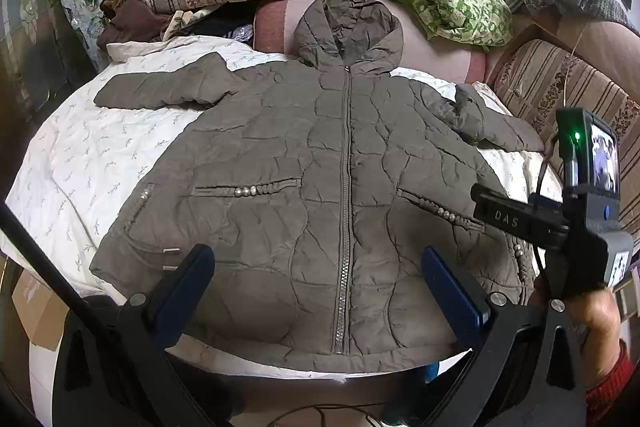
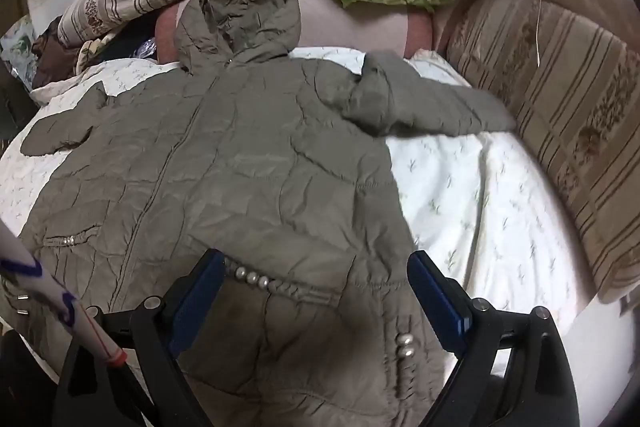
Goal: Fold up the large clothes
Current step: 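Grasp the jacket sleeve with the left gripper and fold it across the body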
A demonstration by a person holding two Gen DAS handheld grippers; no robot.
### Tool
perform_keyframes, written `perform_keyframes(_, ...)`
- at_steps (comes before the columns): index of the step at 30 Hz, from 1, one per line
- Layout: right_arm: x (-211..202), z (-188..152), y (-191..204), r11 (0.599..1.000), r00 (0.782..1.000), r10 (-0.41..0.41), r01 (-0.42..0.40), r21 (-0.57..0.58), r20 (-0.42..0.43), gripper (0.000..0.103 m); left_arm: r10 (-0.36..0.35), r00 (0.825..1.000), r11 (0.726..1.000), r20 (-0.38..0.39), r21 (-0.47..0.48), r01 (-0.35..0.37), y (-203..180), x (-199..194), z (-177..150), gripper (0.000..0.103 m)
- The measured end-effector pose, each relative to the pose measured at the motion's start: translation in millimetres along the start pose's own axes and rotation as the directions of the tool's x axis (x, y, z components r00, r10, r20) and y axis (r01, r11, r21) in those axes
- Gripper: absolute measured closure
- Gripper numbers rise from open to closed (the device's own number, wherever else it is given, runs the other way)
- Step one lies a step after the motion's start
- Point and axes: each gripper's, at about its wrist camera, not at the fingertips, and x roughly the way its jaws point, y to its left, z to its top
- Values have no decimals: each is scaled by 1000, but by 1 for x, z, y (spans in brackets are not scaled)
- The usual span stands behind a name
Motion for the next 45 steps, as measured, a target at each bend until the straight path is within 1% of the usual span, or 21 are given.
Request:
perform_keyframes(3,-1,-4,3,1000,1000,18,-18,11,-6,8,13,1000,1000,-2,-26,-13,11,4,7,0)
perform_keyframes(6,-7,-3,11,999,999,36,-36,5,6,8,111,994,993,11,-32,-111,30,9,22,0)
perform_keyframes(7,-9,-2,15,999,999,40,-40,-1,10,8,161,987,986,22,-36,-160,40,9,28,0)
perform_keyframes(9,-12,-1,23,998,998,58,-57,-17,17,8,264,963,964,49,-51,-262,64,9,38,0)
perform_keyframes(12,-14,-4,35,996,997,69,-66,-56,41,8,370,928,927,40,-78,-366,106,15,52,0)
perform_keyframes(14,-15,-4,43,996,997,72,-70,-61,39,8,384,923,918,11,-117,-380,139,23,58,0)
perform_keyframes(17,-13,-5,49,996,997,76,-75,-45,17,8,341,939,924,-41,-169,-343,186,47,58,3)
perform_keyframes(18,-12,-3,47,996,997,79,-80,-36,-21,8,325,944,928,-60,-170,-330,191,54,56,15)
perform_keyframes(19,-12,-4,48,996,997,78,-79,-35,-27,8,298,950,936,-91,-168,-310,200,65,53,27)
perform_keyframes(20,-12,-4,49,997,997,72,-74,-38,-35,8,276,950,940,-147,-167,-299,209,81,48,34)
perform_keyframes(22,-12,-5,51,997,998,50,-53,-57,-42,8,230,945,947,-231,-170,-272,212,104,37,67)
perform_keyframes(25,-15,-5,53,997,998,33,-36,-70,-45,8,183,937,950,-296,-191,-246,212,118,18,87)
perform_keyframes(28,-17,-3,55,997,999,22,-24,-67,-32,8,165,938,955,-306,-189,-230,203,113,0,94)
perform_keyframes(31,-16,-2,58,998,999,17,-20,-66,-32,8,194,934,957,-298,-150,-247,197,99,-11,94)
perform_keyframes(32,-15,-2,59,998,999,21,-23,-65,-29,8,203,938,956,-282,-149,-252,198,89,-11,94)
perform_keyframes(33,-14,-1,60,997,999,21,-23,-69,-31,8,201,942,956,-269,-158,-249,202,82,-8,92)
perform_keyframes(35,-13,1,63,997,999,29,-31,-71,-31,8,203,951,952,-232,-181,-247,211,67,4,82)
perform_keyframes(37,-13,2,66,996,999,39,-41,-74,-23,8,215,958,943,-190,-214,-254,224,54,20,63)
perform_keyframes(39,-15,3,69,996,998,56,-57,-72,-13,8,221,964,933,-151,-256,-254,241,47,41,52)
perform_keyframes(42,-18,6,74,994,996,89,-89,-67,-3,8,248,959,914,-138,-294,-279,265,49,79,50)
perform_keyframes(45,-19,10,78,991,994,110,-109,-76,-1,8,243,964,905,-107,-333,-265,293,61,123,40)
